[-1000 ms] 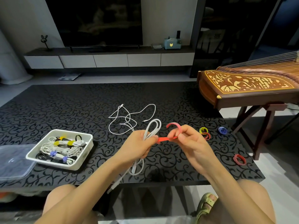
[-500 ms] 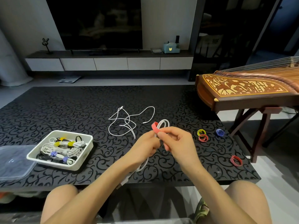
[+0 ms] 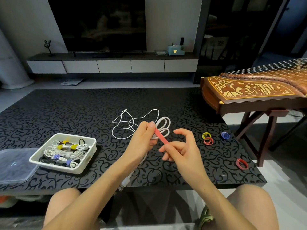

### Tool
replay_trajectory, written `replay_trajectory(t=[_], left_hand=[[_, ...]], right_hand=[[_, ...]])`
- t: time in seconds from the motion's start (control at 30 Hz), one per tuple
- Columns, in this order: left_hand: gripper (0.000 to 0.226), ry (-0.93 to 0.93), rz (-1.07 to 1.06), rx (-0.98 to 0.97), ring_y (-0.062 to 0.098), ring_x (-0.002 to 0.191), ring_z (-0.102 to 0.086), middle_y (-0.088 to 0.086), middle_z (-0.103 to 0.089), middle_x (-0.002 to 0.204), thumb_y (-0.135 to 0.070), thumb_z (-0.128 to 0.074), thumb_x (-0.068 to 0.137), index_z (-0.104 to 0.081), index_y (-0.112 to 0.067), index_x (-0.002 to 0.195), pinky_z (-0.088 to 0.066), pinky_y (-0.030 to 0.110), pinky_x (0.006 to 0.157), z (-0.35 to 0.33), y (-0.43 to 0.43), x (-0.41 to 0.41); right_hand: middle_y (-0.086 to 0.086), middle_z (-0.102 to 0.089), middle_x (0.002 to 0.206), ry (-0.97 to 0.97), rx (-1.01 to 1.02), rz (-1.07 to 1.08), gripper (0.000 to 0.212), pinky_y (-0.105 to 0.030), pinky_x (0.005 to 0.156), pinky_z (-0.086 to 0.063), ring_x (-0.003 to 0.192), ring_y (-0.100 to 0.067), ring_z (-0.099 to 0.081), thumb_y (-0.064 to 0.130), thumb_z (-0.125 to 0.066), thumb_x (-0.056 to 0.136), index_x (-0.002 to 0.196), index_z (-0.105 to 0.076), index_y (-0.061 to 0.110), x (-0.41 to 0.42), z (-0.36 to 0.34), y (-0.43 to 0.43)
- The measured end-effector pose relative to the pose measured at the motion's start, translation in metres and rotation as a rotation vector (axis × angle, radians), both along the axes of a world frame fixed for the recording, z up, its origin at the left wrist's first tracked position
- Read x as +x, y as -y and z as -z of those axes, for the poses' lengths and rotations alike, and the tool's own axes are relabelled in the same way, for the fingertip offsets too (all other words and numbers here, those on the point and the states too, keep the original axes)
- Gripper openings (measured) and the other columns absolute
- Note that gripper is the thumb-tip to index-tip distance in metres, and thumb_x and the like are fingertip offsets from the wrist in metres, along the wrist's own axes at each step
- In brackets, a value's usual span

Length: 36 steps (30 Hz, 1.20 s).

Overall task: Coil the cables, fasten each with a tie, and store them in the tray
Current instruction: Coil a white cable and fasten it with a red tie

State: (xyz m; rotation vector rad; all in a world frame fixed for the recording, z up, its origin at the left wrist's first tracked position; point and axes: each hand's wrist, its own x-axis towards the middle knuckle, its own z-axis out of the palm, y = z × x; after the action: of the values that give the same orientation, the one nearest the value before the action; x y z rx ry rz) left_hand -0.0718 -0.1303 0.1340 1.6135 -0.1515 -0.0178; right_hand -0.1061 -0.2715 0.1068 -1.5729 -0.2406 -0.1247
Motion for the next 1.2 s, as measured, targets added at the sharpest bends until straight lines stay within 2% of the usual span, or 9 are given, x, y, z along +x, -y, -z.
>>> replay_trajectory(t=[0.13, 0.27, 0.33, 0.4, 0.53, 0.67, 0.8, 1.0, 1.2], left_hand=[[0.032, 0.051, 0.029, -0.069, 0.003, 0.045, -0.027, -0.007, -0.03, 0.058, -0.026, -0.038, 0.102, -0.037, -0.015, 0.072, -0.022, 0.012, 0.04, -0.007, -0.005, 0.0], [0.036, 0.133, 0.204, -0.049, 0.003, 0.046, -0.032, -0.012, -0.046, 0.052, -0.026, -0.043, 0.099, -0.046, -0.011, 0.066, -0.028, 0.012, 0.044, -0.006, -0.006, -0.006], [0.034, 0.153, 0.268, 0.019, 0.0, 0.048, -0.038, -0.013, -0.053, 0.053, -0.031, -0.044, 0.099, -0.042, -0.015, 0.069, -0.031, 0.011, 0.047, -0.006, -0.007, -0.011], [0.032, 0.191, 0.317, 0.143, 0.004, 0.051, -0.04, -0.011, -0.055, 0.056, -0.039, -0.045, 0.096, -0.042, -0.02, 0.07, -0.034, 0.016, 0.05, -0.005, -0.008, -0.015], [0.039, 0.325, 0.344, 0.527, 0.022, 0.062, -0.051, 0.004, -0.065, 0.07, -0.057, -0.035, 0.09, -0.042, -0.021, 0.076, -0.043, 0.041, 0.061, -0.002, -0.011, -0.02], [0.032, 0.329, 0.379, 0.55, 0.012, 0.057, -0.043, -0.009, -0.059, 0.062, -0.055, -0.033, 0.089, -0.039, -0.027, 0.075, -0.036, 0.029, 0.058, -0.003, -0.012, -0.021], [0.025, 0.362, 0.392, 0.628, 0.015, 0.057, -0.045, -0.012, -0.053, 0.061, -0.055, -0.031, 0.089, -0.038, -0.038, 0.072, -0.035, 0.027, 0.058, 0.001, -0.014, -0.024], [0.031, 0.327, 0.416, 0.658, 0.012, 0.059, -0.037, -0.008, -0.038, 0.059, -0.053, -0.03, 0.087, -0.032, -0.028, 0.069, -0.031, 0.031, 0.061, 0.007, -0.017, -0.027], [0.032, 0.285, 0.38, 0.689, 0.02, 0.064, -0.042, 0.005, -0.045, 0.065, -0.048, -0.03, 0.092, -0.033, -0.025, 0.07, -0.036, 0.038, 0.066, 0.005, -0.015, -0.029]], right_hand=[[0.001, -0.073, 0.073, -0.031, -0.219, 0.036, 0.007, -0.028, 0.073, -0.051, 0.072, -0.012, -0.069, 0.017, -0.07, 0.083, 0.081, -0.07, 0.024, 0.004, 0.0, 0.017], [0.009, -0.066, 0.066, 0.18, -0.674, 0.199, 0.007, -0.025, 0.063, -0.043, 0.065, -0.005, -0.057, 0.031, -0.075, 0.077, 0.071, -0.073, 0.034, 0.018, -0.008, 0.031], [0.003, -0.067, 0.061, 0.091, -0.594, 0.078, 0.01, -0.021, 0.057, -0.043, 0.056, -0.003, -0.056, 0.022, -0.074, 0.08, 0.075, -0.075, 0.03, 0.022, -0.019, 0.034], [-0.009, -0.072, 0.071, -0.086, -0.369, -0.109, 0.016, -0.024, 0.06, -0.048, 0.062, -0.012, -0.062, 0.003, -0.068, 0.082, 0.083, -0.076, 0.016, 0.024, -0.032, 0.037], [-0.013, -0.073, 0.086, -0.364, -0.023, -0.308, 0.028, -0.021, 0.069, -0.054, 0.079, -0.017, -0.069, -0.01, -0.05, 0.083, 0.092, -0.073, 0.003, 0.027, -0.051, 0.045], [-0.023, -0.068, 0.086, -0.369, -0.173, -0.223, 0.022, -0.025, 0.067, -0.052, 0.074, -0.022, -0.063, -0.01, -0.053, 0.084, 0.101, -0.067, -0.004, 0.025, -0.052, 0.038], [-0.008, -0.063, 0.061, -0.366, -0.207, -0.151, 0.022, -0.019, 0.051, -0.049, 0.049, -0.009, -0.057, -0.011, -0.051, 0.081, 0.093, -0.064, 0.002, 0.025, -0.051, 0.037], [-0.013, -0.068, 0.065, -0.357, -0.265, -0.194, 0.021, -0.021, 0.053, -0.05, 0.053, -0.013, -0.061, -0.013, -0.048, 0.084, 0.096, -0.062, -0.003, 0.022, -0.053, 0.038], [-0.014, -0.069, 0.065, -0.343, -0.298, -0.178, 0.024, -0.021, 0.056, -0.052, 0.054, -0.014, -0.063, -0.012, -0.047, 0.083, 0.098, -0.063, -0.003, 0.024, -0.052, 0.038]])
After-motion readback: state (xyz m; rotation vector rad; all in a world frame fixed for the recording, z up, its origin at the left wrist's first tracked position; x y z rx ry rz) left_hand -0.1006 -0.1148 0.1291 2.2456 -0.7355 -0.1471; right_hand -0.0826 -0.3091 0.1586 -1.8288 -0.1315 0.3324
